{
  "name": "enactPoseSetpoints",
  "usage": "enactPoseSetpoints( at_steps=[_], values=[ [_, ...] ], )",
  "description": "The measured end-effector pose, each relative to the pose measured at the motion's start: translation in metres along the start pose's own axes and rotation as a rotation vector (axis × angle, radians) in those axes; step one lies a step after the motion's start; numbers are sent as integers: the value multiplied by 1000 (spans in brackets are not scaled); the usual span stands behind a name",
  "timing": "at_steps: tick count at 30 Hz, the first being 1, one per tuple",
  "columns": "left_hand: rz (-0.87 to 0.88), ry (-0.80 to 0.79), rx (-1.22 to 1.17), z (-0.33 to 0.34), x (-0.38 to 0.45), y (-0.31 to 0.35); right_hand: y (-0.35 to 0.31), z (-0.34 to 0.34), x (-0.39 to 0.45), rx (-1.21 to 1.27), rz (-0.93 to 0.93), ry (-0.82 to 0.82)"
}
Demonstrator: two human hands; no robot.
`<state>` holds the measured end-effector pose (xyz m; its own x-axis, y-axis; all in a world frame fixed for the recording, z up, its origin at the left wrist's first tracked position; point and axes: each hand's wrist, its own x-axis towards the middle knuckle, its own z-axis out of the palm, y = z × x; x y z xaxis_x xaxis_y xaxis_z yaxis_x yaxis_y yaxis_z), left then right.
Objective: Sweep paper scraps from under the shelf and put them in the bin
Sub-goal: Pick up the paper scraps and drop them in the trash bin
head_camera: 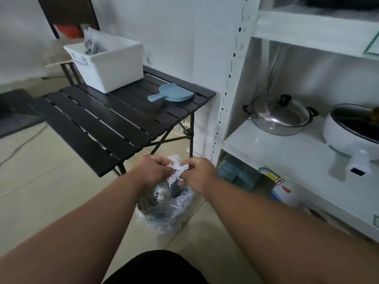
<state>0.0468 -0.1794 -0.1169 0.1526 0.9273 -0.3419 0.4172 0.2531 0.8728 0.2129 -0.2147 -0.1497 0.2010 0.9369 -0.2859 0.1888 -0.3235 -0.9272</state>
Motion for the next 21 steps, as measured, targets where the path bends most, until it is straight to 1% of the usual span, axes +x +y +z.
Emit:
enactPoseSetpoints(
  at_steps=[5,12,14,17,20,21],
  values=[
    [-75,-28,-22,9,40,-49,35,20,41,-84,98,-23],
    [-147,59,65,9,90,-96,55,28,79,-282,119,2],
    [-152,80,71,8,99,-104,56,30,86,-298,147,-12],
    [-202,20,30,7,108,-113,57,39,94,-265,186,-82],
    [-248,-13,45,4,116,-119,63,46,102,-366,178,-109],
    [-241,-29,88,3,118,-121,65,49,105,-375,184,-103]
  ],
)
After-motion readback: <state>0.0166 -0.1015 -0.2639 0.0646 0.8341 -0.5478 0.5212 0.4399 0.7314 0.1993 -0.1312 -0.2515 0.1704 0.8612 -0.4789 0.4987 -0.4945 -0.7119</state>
